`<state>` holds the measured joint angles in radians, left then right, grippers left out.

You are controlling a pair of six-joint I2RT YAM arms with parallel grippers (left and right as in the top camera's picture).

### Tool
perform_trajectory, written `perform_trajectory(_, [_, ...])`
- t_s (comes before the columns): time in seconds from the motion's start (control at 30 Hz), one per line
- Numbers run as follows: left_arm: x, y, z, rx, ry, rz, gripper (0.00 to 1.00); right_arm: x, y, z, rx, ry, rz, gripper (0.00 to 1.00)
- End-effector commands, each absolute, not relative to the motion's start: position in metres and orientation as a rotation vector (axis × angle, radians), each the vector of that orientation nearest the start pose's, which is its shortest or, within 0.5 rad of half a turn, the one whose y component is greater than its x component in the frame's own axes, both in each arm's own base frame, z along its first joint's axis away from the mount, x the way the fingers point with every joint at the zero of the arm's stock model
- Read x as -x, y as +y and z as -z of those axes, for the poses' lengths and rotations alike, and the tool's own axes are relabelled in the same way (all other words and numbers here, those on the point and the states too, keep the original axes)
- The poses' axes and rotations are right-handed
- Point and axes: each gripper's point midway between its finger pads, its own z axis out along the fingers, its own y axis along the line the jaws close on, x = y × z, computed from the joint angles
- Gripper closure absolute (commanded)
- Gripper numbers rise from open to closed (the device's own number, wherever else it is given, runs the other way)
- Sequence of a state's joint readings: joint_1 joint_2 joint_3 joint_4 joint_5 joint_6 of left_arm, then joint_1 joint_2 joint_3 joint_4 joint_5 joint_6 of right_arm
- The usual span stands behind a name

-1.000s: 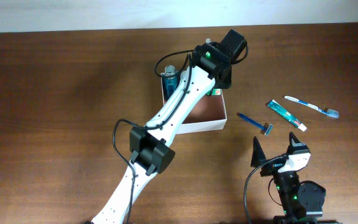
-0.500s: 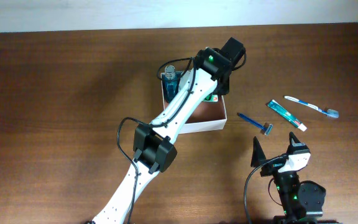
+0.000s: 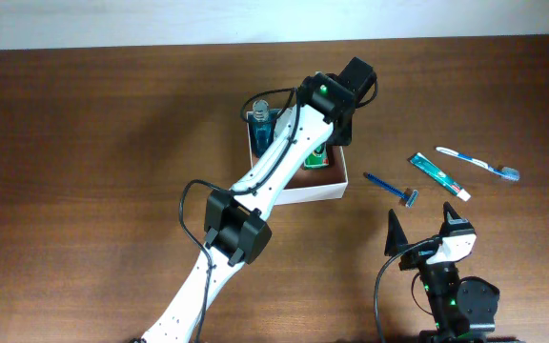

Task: Pack container
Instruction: 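Lower the Dettol bar into the box's right side and release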

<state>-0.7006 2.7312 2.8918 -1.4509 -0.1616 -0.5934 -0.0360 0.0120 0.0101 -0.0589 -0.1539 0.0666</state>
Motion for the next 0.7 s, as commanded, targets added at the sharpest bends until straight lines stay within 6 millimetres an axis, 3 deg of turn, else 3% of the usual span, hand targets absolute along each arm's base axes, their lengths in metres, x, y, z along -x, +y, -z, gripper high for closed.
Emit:
perform_trajectory(0.0, [-0.451, -0.347, -0.1, -0.192, 2.783, 0.122, 0.4, -0.245, 0.015, -0.16, 0.03, 1.634, -0.133, 0.01])
perform_trajectory(0.2, [-0.456, -0.353, -0.165, -0.248, 2.632, 0.236, 0.4, -0.245, 0.015, -0.16, 0.03, 1.634, -0.133, 0.01])
perform_trajectory(0.37, [-0.449, -0.347, -0.224, -0.286, 2.533, 0.288, 0.4, -0.245, 0.015, -0.16, 0.03, 1.634, -0.133, 0.01])
perform_trajectory(0.43, [-0.443, -0.342, -0.248, -0.301, 2.493, 0.306, 0.36, -0.245, 0.015, -0.16, 0.03, 1.634, -0.133, 0.01])
perform_trajectory(0.57, [-0.428, -0.325, -0.299, -0.328, 2.413, 0.321, 0.26, -0.245, 0.015, -0.16, 0.03, 1.634, -0.133, 0.01])
perform_trajectory(0.67, [-0.417, -0.294, -0.337, -0.276, 2.36, 0.267, 0.21, -0.245, 0.015, -0.16, 0.03, 1.634, -0.133, 0.01])
